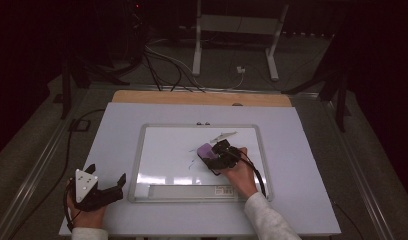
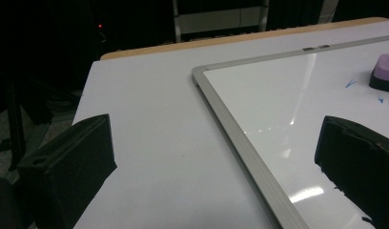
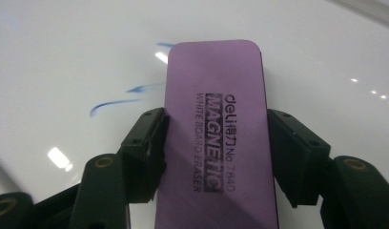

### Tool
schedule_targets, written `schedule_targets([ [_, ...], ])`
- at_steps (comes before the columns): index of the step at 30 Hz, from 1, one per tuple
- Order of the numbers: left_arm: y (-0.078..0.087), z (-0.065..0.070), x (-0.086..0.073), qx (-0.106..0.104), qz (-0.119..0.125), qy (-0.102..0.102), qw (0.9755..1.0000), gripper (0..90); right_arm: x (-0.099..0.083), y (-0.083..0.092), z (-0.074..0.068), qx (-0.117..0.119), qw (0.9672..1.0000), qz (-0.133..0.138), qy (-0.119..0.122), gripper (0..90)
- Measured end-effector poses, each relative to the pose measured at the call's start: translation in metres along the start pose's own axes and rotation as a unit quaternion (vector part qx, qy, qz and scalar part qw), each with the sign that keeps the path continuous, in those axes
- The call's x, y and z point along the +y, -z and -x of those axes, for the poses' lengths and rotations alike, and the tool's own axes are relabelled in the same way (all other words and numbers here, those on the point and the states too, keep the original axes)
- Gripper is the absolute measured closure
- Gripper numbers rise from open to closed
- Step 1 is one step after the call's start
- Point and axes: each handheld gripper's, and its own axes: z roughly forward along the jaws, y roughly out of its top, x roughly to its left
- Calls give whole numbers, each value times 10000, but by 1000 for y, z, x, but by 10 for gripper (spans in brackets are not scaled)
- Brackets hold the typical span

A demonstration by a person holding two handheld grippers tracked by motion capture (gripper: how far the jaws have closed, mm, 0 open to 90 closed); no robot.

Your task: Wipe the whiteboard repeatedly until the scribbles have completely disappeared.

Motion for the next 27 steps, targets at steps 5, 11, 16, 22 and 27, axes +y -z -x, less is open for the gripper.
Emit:
schedule_targets([
  [5,1,0,1,1,-2,-21,10000,5,-2,0,-22,385,9986,-71,364,414],
  [11,1,0,0,4,12,1,10000,5,2,-1,-15,-70,9996,-12,285,415],
  [16,-1,0,0,-3,-11,-1,10000,5,0,1,-22,81,9993,-40,350,415],
  [22,1,0,0,9,-7,-17,10000,5,-1,3,-40,253,9962,-106,832,415],
  [27,1,0,0,14,1,-3,10000,5,2,-1,-25,38,9989,-48,469,415],
])
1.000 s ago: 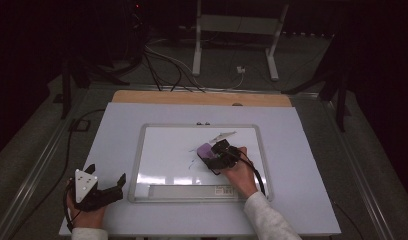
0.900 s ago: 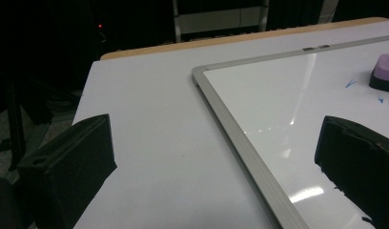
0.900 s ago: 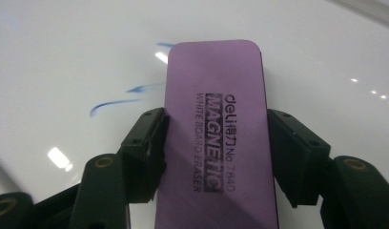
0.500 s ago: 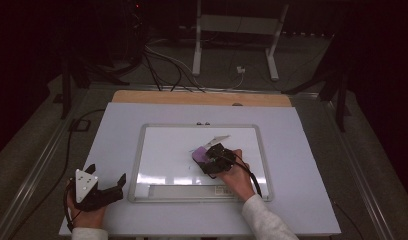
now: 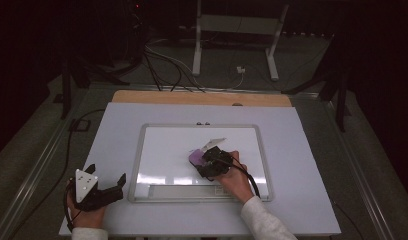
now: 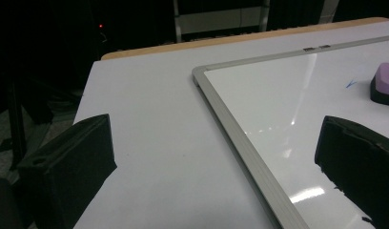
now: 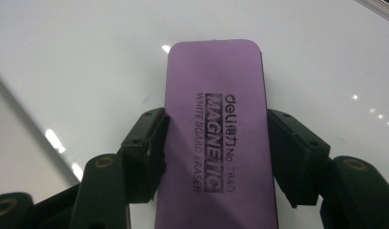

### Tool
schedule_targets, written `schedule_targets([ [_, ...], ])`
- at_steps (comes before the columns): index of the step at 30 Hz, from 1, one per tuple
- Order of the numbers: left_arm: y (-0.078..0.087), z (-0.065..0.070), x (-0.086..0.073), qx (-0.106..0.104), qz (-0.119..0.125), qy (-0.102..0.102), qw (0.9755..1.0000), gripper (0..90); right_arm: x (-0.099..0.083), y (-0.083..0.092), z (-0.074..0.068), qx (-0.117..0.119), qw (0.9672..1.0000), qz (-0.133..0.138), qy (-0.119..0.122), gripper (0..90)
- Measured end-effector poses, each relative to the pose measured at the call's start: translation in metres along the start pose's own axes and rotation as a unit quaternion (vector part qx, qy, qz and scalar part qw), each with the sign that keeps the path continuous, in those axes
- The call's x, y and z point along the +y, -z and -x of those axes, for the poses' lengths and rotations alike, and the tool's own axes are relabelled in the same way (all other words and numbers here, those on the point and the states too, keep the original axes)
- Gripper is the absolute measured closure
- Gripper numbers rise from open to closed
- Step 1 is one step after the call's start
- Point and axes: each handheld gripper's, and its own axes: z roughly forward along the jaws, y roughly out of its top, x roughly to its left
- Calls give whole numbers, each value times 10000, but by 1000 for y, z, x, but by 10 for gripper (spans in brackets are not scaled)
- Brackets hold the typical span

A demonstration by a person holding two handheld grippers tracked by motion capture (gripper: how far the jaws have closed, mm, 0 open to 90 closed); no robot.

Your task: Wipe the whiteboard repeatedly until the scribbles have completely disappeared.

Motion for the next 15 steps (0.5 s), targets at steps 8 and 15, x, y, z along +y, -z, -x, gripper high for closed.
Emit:
schedule_targets([
  [8,0,1,0,-3,-4,-18,10000,5,1,0,-11,414,9983,-54,403,415],
  [15,-1,0,0,-5,0,-3,10000,5,3,-2,0,-11,9999,17,104,415],
])
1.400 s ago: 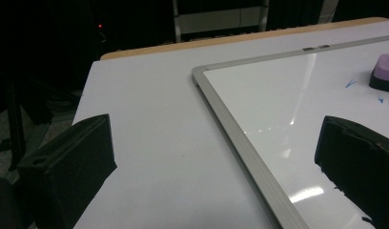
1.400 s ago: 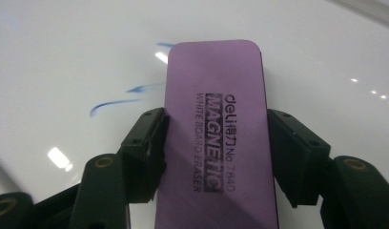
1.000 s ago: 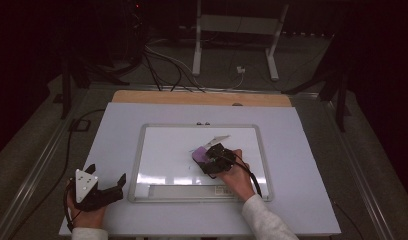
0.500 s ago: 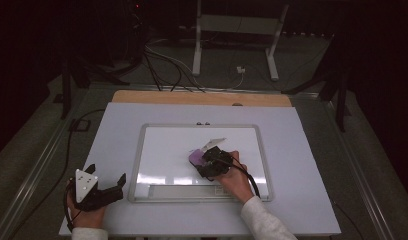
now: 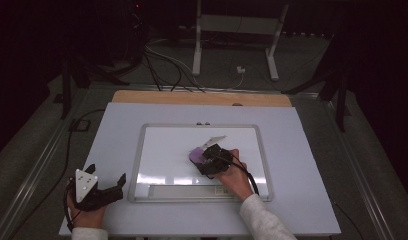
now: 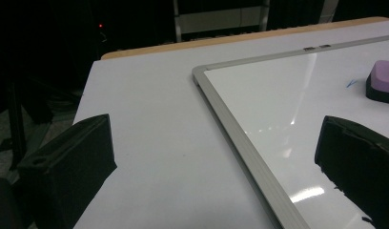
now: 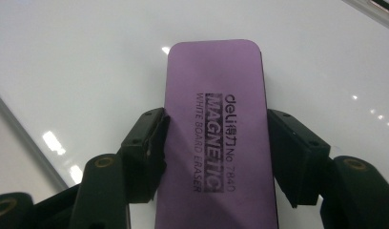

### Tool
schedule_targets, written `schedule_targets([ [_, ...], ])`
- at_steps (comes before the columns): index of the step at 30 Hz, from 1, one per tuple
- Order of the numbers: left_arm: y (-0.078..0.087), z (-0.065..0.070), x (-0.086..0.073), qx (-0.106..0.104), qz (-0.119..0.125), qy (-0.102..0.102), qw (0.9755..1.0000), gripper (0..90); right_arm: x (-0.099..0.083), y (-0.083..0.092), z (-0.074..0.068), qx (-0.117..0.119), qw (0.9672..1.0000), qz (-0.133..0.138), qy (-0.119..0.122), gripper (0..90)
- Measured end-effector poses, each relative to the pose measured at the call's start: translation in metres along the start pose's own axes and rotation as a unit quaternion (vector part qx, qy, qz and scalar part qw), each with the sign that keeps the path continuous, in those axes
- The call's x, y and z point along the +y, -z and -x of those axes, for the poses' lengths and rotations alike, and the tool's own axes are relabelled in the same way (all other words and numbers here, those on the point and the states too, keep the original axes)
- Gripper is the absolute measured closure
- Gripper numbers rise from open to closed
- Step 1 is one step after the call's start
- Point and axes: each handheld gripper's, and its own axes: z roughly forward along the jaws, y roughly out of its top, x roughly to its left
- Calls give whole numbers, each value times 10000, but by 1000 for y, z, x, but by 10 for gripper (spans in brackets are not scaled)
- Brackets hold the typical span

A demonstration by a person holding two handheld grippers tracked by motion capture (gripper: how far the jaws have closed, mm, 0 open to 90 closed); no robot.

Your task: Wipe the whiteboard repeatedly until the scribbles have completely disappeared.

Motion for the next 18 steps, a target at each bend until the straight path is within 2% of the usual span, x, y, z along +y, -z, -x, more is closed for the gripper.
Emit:
schedule_targets([
  [2,-1,1,0,-5,-7,-1,10000,5,-1,1,-7,448,9987,-39,251,414],
  [3,-1,1,0,-6,-9,-11,10000,5,-1,1,-11,548,9977,-44,399,414],
  [4,0,1,0,-3,-8,-20,10000,5,-1,1,-14,570,9968,-43,555,414],
  [5,0,1,0,-1,-4,-22,10000,5,0,1,-15,548,9967,-54,597,414],
  [7,1,1,1,7,6,-9,10000,5,1,0,-11,567,9974,-72,447,414],
  [10,1,0,0,10,-6,2,10000,5,3,-3,4,154,9999,-23,16,414],
  [12,1,0,0,8,-6,-1,10000,5,3,-4,13,-46,9997,1,-226,414],
  [14,1,0,0,3,5,-5,10000,5,3,-4,22,-298,9983,16,-492,414],
  [18,0,0,0,2,-2,-2,10000,5,4,-6,39,-717,9939,54,-835,414],
])
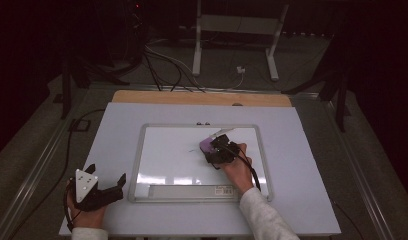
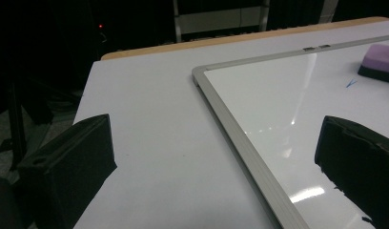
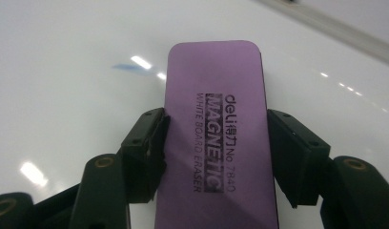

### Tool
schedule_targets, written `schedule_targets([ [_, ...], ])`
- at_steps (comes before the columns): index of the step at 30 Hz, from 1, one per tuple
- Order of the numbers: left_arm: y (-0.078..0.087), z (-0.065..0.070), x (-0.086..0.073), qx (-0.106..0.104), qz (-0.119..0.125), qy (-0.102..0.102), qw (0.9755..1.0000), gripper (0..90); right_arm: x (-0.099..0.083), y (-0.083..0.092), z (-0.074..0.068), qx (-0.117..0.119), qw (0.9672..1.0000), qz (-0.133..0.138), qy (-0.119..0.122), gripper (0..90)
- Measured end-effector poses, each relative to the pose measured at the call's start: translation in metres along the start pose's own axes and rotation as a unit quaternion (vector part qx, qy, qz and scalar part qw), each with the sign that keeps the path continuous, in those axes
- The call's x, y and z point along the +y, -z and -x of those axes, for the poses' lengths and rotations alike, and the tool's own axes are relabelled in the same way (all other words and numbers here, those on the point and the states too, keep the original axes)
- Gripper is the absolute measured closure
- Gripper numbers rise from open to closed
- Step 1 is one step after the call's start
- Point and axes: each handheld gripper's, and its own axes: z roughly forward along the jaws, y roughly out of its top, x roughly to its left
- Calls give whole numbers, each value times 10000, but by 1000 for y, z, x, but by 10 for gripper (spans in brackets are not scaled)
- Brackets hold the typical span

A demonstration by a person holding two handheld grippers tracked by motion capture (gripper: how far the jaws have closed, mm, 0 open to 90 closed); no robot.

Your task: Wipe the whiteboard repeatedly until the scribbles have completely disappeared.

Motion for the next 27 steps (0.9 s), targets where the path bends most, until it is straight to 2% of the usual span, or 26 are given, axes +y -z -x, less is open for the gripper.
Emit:
schedule_targets([
  [2,0,0,0,-3,-3,-5,10000,5,2,-3,5,-29,9998,4,-178,414],
  [4,-1,1,0,-8,-19,-14,10000,5,5,-5,5,-71,9997,5,-221,414],
  [7,-1,1,0,-11,-22,-26,10000,5,10,-8,-2,-61,9999,-26,-92,414],
  [10,-1,1,0,-7,-17,-19,10000,5,13,-10,-12,186,9998,-25,-6,414],
  [15,-1,0,0,-10,-9,-8,10000,5,14,-10,-31,611,9973,-68,393,414],
  [16,-1,0,0,-10,-7,-8,10000,5,14,-10,-34,613,9969,-73,480,414],
  [18,-1,0,0,-8,-4,-5,10000,5,15,-10,-33,632,9968,-100,482,414],
  [22,0,0,0,-2,0,2,10000,5,17,-13,-21,242,9996,-28,169,414],
  [25,-1,0,0,-12,-6,0,10000,5,17,-14,-16,190,9998,-21,-84,414],
  [27,-2,0,0,-21,-24,-23,10000,5,17,-14,-21,177,9998,-10,16,414],
])
